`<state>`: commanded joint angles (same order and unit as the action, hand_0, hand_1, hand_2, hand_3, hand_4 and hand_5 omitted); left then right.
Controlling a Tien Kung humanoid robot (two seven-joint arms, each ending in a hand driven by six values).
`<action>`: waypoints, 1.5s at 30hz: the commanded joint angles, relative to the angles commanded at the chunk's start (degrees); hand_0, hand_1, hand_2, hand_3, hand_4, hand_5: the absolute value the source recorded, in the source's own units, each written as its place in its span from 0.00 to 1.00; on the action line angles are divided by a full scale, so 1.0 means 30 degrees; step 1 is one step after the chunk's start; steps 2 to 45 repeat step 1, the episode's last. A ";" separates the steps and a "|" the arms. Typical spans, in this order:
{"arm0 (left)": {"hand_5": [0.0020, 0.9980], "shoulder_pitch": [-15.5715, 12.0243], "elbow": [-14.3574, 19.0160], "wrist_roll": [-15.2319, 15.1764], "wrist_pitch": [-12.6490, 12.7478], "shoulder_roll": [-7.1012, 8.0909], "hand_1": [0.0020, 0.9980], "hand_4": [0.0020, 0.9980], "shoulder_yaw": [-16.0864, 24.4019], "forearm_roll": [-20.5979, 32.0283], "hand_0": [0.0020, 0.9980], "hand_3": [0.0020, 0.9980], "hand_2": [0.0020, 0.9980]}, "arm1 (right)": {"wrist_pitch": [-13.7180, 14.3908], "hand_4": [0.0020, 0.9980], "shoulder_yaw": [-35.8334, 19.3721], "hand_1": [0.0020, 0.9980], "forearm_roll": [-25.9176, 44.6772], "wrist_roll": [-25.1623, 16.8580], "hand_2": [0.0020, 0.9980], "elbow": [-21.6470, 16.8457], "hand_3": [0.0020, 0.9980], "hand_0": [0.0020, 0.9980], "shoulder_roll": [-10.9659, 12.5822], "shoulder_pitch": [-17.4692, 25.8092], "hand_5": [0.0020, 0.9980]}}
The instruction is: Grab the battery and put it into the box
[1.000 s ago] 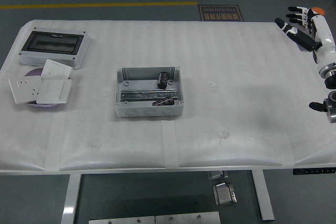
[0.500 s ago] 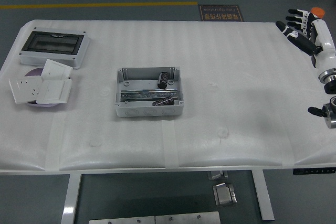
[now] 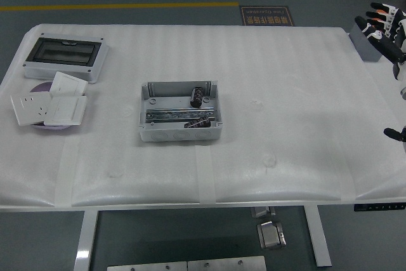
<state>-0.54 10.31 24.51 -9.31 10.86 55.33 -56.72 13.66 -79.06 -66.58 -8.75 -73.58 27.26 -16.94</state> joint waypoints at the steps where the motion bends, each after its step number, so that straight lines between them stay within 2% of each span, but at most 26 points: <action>1: 0.24 0.0013 0.0000 0.0017 0.0029 0.0030 0.65 0.64 -0.0034 0.0043 0.60 0.56 0.49 | -0.0006 1.00 -0.0019 0.75 0.0025 -0.0002 0.74 0.0001 0.79 0.86 -0.0020 0.0030 0.51; 45: 0.24 0.0013 0.0000 0.0017 0.0029 0.0030 0.65 0.64 -0.0034 0.0043 0.60 0.56 0.49 | -0.0006 1.00 -0.0019 0.75 0.0025 -0.0002 0.74 0.0001 0.79 0.86 -0.0020 0.0030 0.51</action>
